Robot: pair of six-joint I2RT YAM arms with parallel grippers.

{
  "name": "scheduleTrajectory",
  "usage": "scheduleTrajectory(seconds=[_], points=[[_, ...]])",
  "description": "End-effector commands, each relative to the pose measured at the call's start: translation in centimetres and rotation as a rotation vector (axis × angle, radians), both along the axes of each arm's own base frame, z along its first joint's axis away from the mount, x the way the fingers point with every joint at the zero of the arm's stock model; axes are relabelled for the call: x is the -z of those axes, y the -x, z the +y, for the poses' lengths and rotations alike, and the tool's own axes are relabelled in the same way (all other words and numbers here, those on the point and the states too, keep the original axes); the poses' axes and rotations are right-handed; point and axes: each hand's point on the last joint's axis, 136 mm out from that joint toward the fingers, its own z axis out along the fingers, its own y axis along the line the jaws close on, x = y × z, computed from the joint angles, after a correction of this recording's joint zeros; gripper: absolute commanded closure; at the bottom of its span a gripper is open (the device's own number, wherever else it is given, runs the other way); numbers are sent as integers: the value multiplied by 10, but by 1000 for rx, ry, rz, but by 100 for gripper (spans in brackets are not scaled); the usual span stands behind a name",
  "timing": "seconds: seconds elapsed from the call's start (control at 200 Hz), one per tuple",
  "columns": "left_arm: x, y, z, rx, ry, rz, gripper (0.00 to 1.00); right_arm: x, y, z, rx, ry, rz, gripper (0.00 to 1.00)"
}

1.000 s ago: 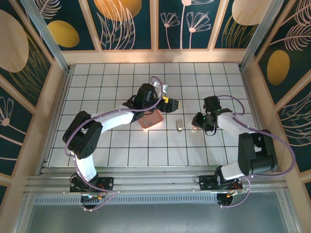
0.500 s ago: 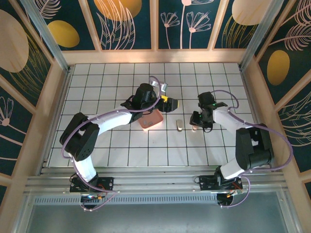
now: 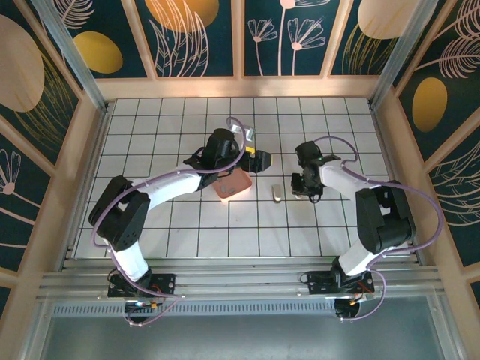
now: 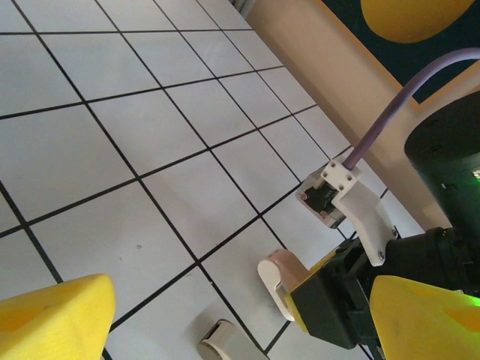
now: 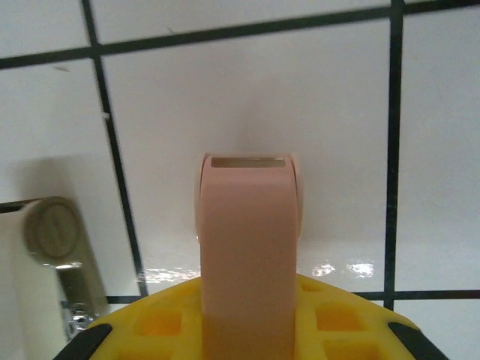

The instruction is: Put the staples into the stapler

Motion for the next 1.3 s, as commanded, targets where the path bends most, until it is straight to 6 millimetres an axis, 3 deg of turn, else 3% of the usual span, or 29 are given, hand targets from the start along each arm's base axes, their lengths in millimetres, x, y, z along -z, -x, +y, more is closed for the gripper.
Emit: scheduleTrajectory(seconds=[0.0,0.07,0.1,0.205,0.475,0.641,0.651,0.776,0.871,0.971,1.016,1.056,1.066,1.081,1.091,1.196,1.296], points=[[-7,-6,16,-49,-26,-33,12,-19,-17,5,-52,41,-84,83],[-1,-7,20,-67,-41,-26,12,-19,-23,7,-66,48,-87,83],[-13,-7,25,-80,-30,-45,11,-17,-26,8,-70,53,-85,83],[-11,-10,36,-127,-58,-42,10,-9,-29,7,-82,80,-59,83],[-5,-13,83,-276,-144,-44,6,2,-18,15,-111,49,-16,82],[-13,-17,129,-423,-177,-58,3,-5,-13,15,-105,40,-34,75],[-7,-15,133,-432,-189,-49,2,-6,-13,15,-105,39,-36,74],[-15,-14,179,-554,-221,-78,1,-28,-18,20,-101,-6,-93,65],[-28,-15,225,-676,-247,-121,1,-49,-27,16,-83,-31,-160,60],[-42,-14,278,-823,-266,-164,1,-70,-40,1,-40,-63,-241,56],[-47,-12,300,-886,-275,-191,1,-82,-48,-9,-12,-72,-295,47],[-51,-10,319,-937,-284,-210,1,-92,-56,-20,15,-72,-355,35],[-52,-10,323,-945,-288,-215,1,-94,-58,-23,23,-72,-370,27],[-52,-10,329,-961,-291,-220,1,-98,-61,-27,34,-74,-394,6],[-53,-9,333,-971,-295,-225,1,-99,-62,-30,41,-75,-408,2],[-53,-4,376,-1088,-317,-261,1,-121,-78,-67,139,-88,-595,1],[-49,1,402,-1161,-346,-325,1,-133,-82,-102,219,-63,-766,1]])
